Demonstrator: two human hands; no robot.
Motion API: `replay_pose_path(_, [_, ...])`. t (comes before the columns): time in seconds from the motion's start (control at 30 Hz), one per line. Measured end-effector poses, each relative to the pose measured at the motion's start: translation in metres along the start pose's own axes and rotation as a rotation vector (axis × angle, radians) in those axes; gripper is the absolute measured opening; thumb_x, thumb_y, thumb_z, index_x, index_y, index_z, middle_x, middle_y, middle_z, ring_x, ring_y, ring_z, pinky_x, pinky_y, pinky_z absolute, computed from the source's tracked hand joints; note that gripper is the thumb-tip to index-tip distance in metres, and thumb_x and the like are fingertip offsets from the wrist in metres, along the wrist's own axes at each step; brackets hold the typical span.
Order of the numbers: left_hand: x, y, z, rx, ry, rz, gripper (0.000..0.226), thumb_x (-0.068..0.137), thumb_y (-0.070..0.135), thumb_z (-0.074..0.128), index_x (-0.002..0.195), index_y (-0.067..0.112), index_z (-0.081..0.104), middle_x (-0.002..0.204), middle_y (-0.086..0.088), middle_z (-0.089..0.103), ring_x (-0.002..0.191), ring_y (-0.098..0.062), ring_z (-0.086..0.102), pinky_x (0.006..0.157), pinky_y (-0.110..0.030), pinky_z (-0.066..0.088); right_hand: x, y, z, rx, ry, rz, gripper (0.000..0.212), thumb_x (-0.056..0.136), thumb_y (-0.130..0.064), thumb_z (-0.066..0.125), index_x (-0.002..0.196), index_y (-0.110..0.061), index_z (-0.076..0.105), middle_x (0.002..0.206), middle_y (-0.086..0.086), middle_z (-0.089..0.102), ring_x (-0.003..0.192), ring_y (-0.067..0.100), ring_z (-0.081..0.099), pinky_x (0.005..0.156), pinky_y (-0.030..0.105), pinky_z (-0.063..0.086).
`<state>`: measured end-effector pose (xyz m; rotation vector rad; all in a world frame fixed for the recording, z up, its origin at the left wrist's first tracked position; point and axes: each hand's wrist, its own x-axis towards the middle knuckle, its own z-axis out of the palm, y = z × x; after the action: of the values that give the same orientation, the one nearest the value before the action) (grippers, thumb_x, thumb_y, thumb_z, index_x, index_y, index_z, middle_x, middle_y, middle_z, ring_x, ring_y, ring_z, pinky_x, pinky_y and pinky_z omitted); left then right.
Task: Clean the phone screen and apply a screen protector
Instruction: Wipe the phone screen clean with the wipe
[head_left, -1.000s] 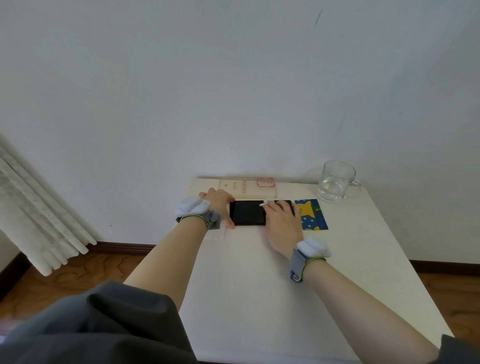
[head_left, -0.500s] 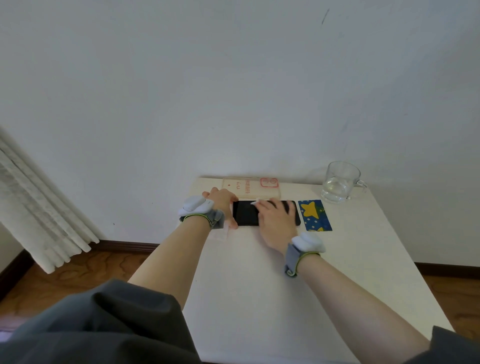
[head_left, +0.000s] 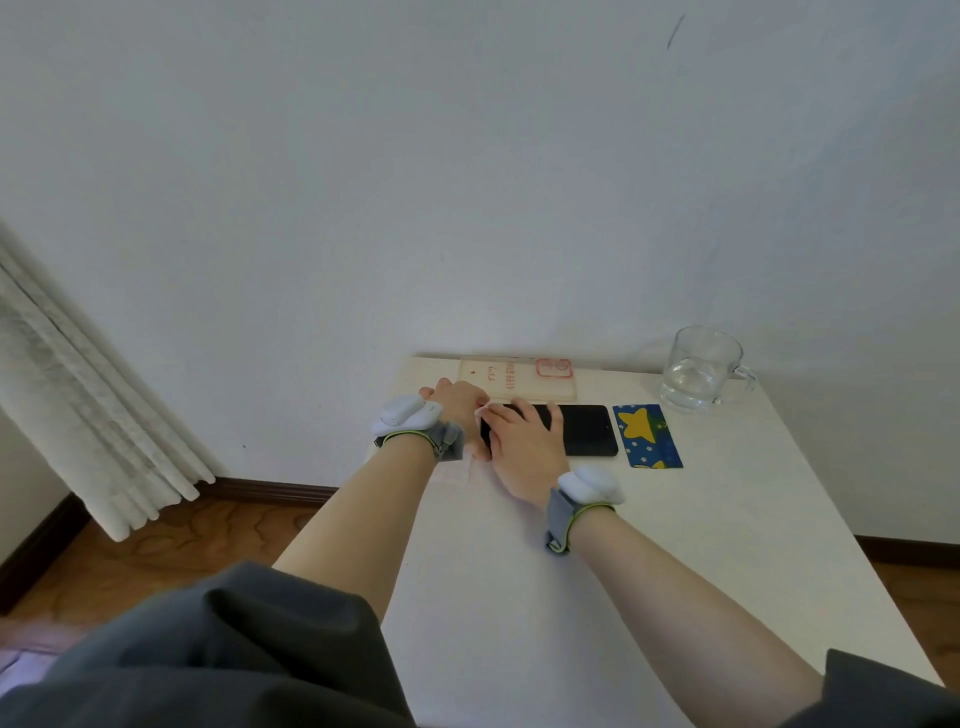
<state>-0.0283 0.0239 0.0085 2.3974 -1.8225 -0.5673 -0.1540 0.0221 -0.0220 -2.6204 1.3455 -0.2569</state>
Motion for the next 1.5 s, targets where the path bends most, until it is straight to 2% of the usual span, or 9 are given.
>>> replay_pose_path(0.13, [-0.002, 0.0, -0.002, 0.007, -0.01, -0.005, 0.068, 0.054, 0.035, 0.08, 0.118, 0.031, 0.056, 0.119, -0.002, 0.053, 0.11, -0.027, 0.044, 0.084, -0.03, 0.031, -0.005, 0.003, -0.004, -0.03, -0.021, -0.017, 0.043, 0.101, -0.026, 0.028, 0.143, -0.03, 0.036, 0.153, -0.014, 0.032, 0.145, 0.014, 0.018, 0.117, 0.048, 0.001])
replay_pose_path(0.37, [-0.007, 0.0, 0.0, -0.012, -0.004, -0.071, 0.069, 0.063, 0.039, 0.072, 0.128, 0.04, 0.047, 0.125, -0.003, 0.046, 0.111, -0.032, 0.041, 0.096, -0.035, 0.037, -0.028, 0.007, -0.002, -0.026, -0.022, -0.132, 0.041, 0.101, -0.023, 0.028, 0.14, -0.028, 0.041, 0.151, -0.015, 0.035, 0.144, 0.012, 0.022, 0.116, 0.047, -0.001])
replay_pose_path(0.63, [-0.012, 0.003, -0.006, -0.026, -0.041, -0.081, 0.086, 0.061, 0.035, 0.083, 0.136, 0.035, 0.042, 0.127, -0.008, 0.042, 0.118, -0.038, 0.037, 0.1, -0.042, 0.037, -0.022, 0.055, -0.014, -0.1, 0.01, 0.17, 0.045, 0.102, -0.021, 0.025, 0.146, -0.03, 0.029, 0.155, -0.014, 0.026, 0.146, 0.013, 0.017, 0.117, 0.05, 0.001])
replay_pose_path(0.9, [-0.011, -0.001, -0.002, -0.043, 0.013, -0.084, 0.073, 0.066, 0.034, 0.073, 0.132, 0.042, 0.044, 0.122, -0.004, 0.044, 0.106, -0.031, 0.04, 0.085, -0.031, 0.036, -0.029, 0.004, -0.004, 0.007, -0.044, -0.117, 0.042, 0.102, -0.022, 0.027, 0.141, -0.027, 0.04, 0.153, -0.014, 0.031, 0.145, 0.009, 0.018, 0.117, 0.045, -0.002])
replay_pose_path(1.1, [-0.012, 0.001, -0.004, -0.057, -0.026, -0.09, 0.086, 0.059, 0.035, 0.084, 0.134, 0.038, 0.043, 0.125, -0.005, 0.042, 0.116, -0.037, 0.037, 0.097, -0.04, 0.038, -0.035, 0.042, -0.015, -0.033, -0.031, 0.056, 0.044, 0.102, -0.021, 0.025, 0.144, -0.033, 0.031, 0.154, -0.017, 0.027, 0.146, 0.012, 0.015, 0.117, 0.048, -0.002])
replay_pose_path(1.23, [-0.013, 0.003, -0.004, -0.022, -0.017, -0.083, 0.083, 0.06, 0.034, 0.081, 0.134, 0.037, 0.043, 0.124, -0.005, 0.042, 0.108, -0.033, 0.038, 0.092, -0.034, 0.038, -0.038, 0.016, -0.006, 0.01, -0.053, -0.053, 0.044, 0.102, -0.021, 0.026, 0.144, -0.029, 0.035, 0.154, -0.014, 0.03, 0.146, 0.01, 0.016, 0.117, 0.046, -0.003])
replay_pose_path(1.3, [-0.014, 0.004, -0.004, -0.025, 0.0, -0.084, 0.081, 0.061, 0.034, 0.078, 0.134, 0.038, 0.044, 0.121, -0.004, 0.042, 0.101, -0.03, 0.038, 0.084, -0.03, 0.037, -0.043, 0.01, -0.002, 0.012, -0.054, -0.107, 0.046, 0.101, -0.026, 0.018, 0.143, -0.028, 0.037, 0.153, -0.014, 0.032, 0.146, 0.01, 0.017, 0.117, 0.045, -0.003])
replay_pose_path(1.4, [-0.016, 0.006, -0.006, -0.009, -0.022, -0.093, 0.085, 0.061, 0.034, 0.082, 0.135, 0.037, 0.042, 0.126, -0.007, 0.041, 0.113, -0.037, 0.039, 0.096, -0.036, 0.038, -0.048, 0.022, -0.006, -0.048, -0.024, -0.123, 0.077, 0.082, -0.04, -0.009, 0.143, -0.033, 0.037, 0.152, -0.017, 0.034, 0.145, 0.009, 0.021, 0.117, 0.044, -0.002])
replay_pose_path(1.5, [-0.018, 0.009, -0.01, -0.009, -0.039, -0.096, 0.086, 0.062, 0.033, 0.083, 0.137, 0.035, 0.042, 0.129, -0.009, 0.041, 0.118, -0.039, 0.038, 0.101, -0.04, 0.037, -0.053, 0.045, -0.013, -0.082, -0.007, -0.04, 0.053, 0.097, -0.031, 0.009, 0.143, -0.033, 0.036, 0.151, -0.017, 0.035, 0.145, 0.01, 0.021, 0.118, 0.043, -0.002])
